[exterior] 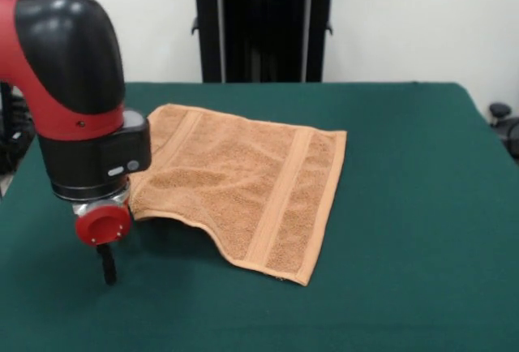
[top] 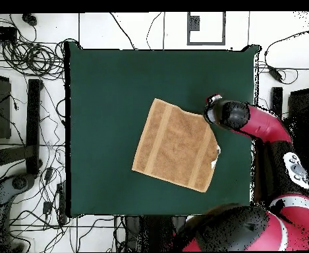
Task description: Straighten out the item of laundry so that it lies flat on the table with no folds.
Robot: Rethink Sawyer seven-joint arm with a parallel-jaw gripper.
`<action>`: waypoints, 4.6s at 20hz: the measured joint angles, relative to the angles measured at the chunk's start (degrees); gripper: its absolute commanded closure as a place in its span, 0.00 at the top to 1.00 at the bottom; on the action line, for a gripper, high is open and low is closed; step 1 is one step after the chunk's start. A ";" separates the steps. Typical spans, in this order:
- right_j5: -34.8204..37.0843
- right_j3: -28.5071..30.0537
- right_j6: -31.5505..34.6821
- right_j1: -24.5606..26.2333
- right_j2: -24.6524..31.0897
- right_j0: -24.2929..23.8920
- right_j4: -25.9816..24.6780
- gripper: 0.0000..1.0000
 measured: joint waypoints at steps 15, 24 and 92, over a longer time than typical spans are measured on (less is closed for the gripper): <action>-3.06 5.56 0.00 -0.98 -1.69 0.68 9.12 1.00; -3.66 7.66 0.00 -1.39 -0.19 -1.03 9.81 1.00; 45.49 -17.31 -60.28 33.73 40.89 -33.41 21.72 1.00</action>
